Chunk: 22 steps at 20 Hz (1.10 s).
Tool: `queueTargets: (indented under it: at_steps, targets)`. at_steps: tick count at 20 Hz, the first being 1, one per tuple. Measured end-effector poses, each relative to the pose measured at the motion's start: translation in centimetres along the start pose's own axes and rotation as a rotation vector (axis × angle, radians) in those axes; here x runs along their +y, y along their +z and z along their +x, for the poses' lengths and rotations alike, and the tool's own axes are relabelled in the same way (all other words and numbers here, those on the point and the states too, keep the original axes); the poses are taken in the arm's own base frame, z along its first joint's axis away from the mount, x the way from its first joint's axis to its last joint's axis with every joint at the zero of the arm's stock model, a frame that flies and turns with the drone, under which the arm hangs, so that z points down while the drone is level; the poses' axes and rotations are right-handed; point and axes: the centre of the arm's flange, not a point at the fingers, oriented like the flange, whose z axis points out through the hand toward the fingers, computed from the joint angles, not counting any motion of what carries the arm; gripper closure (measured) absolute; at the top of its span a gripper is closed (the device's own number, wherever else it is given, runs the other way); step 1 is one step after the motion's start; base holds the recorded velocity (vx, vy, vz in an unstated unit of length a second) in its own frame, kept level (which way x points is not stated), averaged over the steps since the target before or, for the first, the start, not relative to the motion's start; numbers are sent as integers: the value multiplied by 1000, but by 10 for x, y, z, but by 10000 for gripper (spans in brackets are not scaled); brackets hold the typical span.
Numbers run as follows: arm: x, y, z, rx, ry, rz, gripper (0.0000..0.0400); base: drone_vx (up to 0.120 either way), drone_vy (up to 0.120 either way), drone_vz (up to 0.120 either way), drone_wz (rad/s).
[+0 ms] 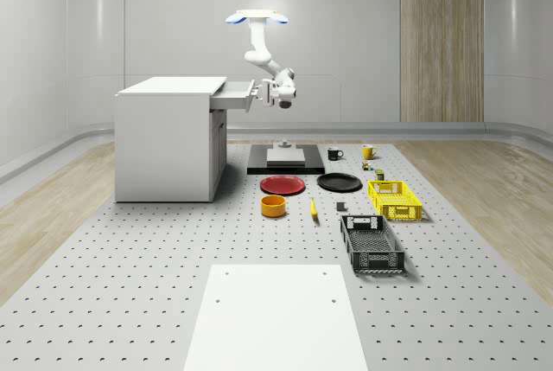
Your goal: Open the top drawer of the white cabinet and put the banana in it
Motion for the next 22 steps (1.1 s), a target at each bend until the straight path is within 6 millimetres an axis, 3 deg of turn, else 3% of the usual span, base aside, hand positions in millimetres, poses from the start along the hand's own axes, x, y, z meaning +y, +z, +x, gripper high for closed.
queueTargets:
  at_steps: [6,22]
  targets:
    - [-2,-10,-3,-2,13,4,11,7,120,0,0]
    - [-3,-14,-4,-3,20,6,0,120,120,0,0]
